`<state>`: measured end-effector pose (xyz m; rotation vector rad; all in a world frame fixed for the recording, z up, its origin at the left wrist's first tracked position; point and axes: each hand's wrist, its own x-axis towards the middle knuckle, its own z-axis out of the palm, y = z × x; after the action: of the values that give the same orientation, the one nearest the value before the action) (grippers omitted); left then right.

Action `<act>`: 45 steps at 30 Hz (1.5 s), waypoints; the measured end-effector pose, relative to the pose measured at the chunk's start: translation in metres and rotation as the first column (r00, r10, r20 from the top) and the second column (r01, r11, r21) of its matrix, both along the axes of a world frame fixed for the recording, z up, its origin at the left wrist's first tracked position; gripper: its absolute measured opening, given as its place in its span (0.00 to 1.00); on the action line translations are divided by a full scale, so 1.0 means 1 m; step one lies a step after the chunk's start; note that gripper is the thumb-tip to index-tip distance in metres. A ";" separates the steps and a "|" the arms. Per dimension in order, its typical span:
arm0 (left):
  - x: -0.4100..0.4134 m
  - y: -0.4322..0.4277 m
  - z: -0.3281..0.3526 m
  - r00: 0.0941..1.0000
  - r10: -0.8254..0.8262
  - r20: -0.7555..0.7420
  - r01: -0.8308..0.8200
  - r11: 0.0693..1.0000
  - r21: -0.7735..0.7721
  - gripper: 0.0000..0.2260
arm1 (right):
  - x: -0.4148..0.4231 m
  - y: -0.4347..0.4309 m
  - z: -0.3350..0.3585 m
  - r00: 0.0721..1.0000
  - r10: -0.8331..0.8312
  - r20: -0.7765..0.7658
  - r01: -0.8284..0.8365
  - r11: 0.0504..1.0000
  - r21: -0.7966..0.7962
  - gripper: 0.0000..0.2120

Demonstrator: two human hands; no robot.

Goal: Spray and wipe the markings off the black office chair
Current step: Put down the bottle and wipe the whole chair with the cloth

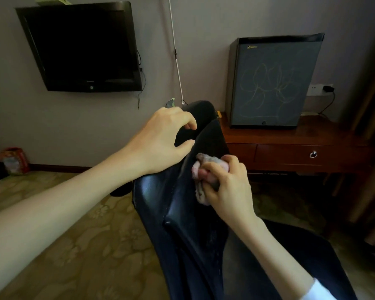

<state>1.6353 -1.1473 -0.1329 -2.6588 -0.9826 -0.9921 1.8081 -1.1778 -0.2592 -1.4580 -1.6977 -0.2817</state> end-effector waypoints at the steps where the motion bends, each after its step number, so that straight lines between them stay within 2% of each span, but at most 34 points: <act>1: 0.000 0.001 0.000 1.000 0.000 -0.002 0.000 1.000 0.008 0.10 | 0.008 0.020 0.001 0.999 -0.047 0.002 0.047 0.998 -0.048 0.18; 7: 0.002 0.008 0.001 1.000 0.019 0.005 -0.019 1.000 0.011 0.11 | 0.054 0.118 0.004 0.975 -0.221 -0.034 0.209 0.954 -0.216 0.22; 11: 0.002 0.010 0.001 1.000 0.019 -0.006 -0.019 1.000 0.012 0.11 | 0.067 0.130 0.003 0.980 -0.198 -0.032 0.185 0.952 -0.242 0.23; 14: 0.002 0.008 0.001 1.000 0.019 0.009 -0.019 1.000 0.019 0.11 | 0.061 0.106 0.000 0.994 -0.104 -0.045 0.094 0.979 -0.183 0.21; 18: 0.002 0.009 -0.001 1.000 0.029 -0.003 -0.029 0.999 0.016 0.11 | 0.027 0.030 0.003 0.993 0.107 -0.053 -0.111 0.989 -0.098 0.18; 22: 0.003 0.005 0.000 0.999 0.025 -0.021 -0.025 0.999 0.029 0.11 | -0.014 -0.059 0.022 0.967 0.252 0.042 -0.251 0.968 -0.031 0.14; 25: 0.002 -0.003 0.002 1.000 0.011 0.010 -0.012 1.000 0.006 0.10 | -0.042 -0.099 0.032 0.952 0.256 0.170 -0.258 0.966 -0.007 0.14; 28: -0.001 -0.009 0.002 0.998 0.008 0.069 -0.007 1.000 -0.011 0.09 | -0.053 -0.102 0.039 0.960 0.191 0.206 -0.193 0.981 -0.012 0.15; 31: -0.003 -0.009 0.001 0.991 0.012 0.130 -0.010 1.000 -0.012 0.08 | -0.051 -0.086 0.043 0.971 0.137 0.195 -0.137 0.990 -0.013 0.16; 36: -0.001 -0.001 -0.001 0.996 0.016 0.085 -0.016 1.000 -0.005 0.10 | -0.034 -0.040 0.055 0.987 0.040 0.154 -0.027 0.996 -0.089 0.17; 40: 0.000 0.000 0.000 1.000 -0.016 -0.003 0.016 1.000 0.020 0.09 | -0.008 0.034 0.070 0.995 -0.034 0.095 0.048 0.987 -0.151 0.20; 45: 0.003 0.001 0.004 0.999 -0.051 -0.006 0.050 0.998 -0.033 0.11 | 0.045 0.143 0.078 0.991 -0.135 -0.012 0.125 0.943 -0.308 0.22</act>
<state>1.6382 -1.1459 -0.1291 -2.7247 -0.9428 -0.9852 1.8536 -1.0348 -0.1809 -1.7971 -1.6752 -0.0634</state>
